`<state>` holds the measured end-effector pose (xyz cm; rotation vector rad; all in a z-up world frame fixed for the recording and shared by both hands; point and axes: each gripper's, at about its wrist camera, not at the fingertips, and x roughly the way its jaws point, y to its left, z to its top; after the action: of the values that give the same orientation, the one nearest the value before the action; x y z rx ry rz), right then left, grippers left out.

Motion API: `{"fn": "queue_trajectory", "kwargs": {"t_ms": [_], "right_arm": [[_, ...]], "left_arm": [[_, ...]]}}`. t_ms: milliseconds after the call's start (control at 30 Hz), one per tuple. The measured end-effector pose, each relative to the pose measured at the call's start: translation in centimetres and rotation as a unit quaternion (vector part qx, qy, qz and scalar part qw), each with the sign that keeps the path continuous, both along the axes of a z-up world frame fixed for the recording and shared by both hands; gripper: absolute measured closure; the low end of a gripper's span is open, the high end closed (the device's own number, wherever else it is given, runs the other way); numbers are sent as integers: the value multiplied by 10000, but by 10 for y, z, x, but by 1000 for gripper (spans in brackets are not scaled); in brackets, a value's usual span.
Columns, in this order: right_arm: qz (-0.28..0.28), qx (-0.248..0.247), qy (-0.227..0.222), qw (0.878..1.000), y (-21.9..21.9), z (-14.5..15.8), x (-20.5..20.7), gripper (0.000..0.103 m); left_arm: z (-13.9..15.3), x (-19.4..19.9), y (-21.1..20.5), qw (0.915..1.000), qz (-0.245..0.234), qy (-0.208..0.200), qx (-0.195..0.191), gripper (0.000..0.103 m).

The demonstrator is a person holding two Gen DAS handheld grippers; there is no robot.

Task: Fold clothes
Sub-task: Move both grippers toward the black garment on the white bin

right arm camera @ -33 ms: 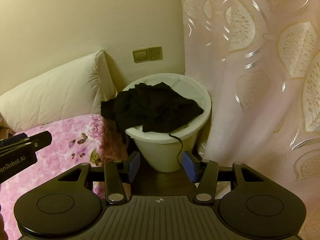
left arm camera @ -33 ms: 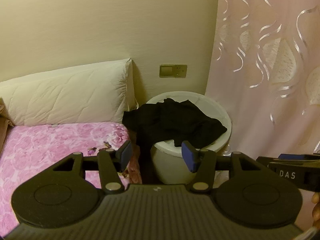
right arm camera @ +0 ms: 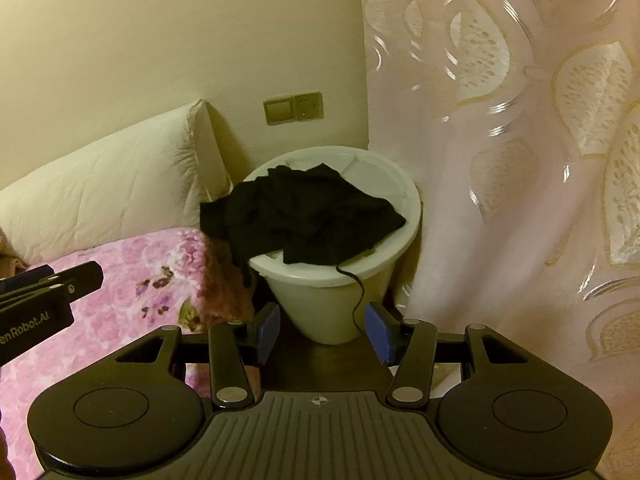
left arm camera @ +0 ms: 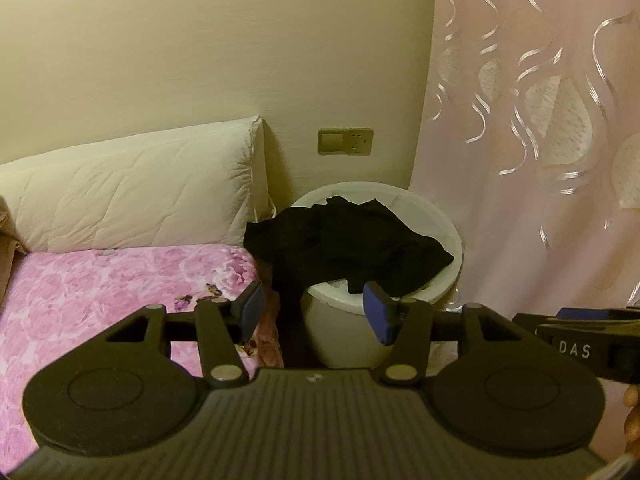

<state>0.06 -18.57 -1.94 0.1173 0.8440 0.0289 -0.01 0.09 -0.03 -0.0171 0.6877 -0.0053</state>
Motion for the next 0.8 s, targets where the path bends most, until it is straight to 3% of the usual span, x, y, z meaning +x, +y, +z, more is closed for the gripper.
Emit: {"fn": "queue_trajectory", "kwargs": {"t_ms": [167,800], "right_arm": [[-4,-9,45,10000,6,-1,4,52],[-104,-135,70,9998,-24,-20,11,52]], "left_arm": [[-6,10,-7,9997,-79,231,43,53],[-27,33,-1,9983,-505,244,-167,51]]}}
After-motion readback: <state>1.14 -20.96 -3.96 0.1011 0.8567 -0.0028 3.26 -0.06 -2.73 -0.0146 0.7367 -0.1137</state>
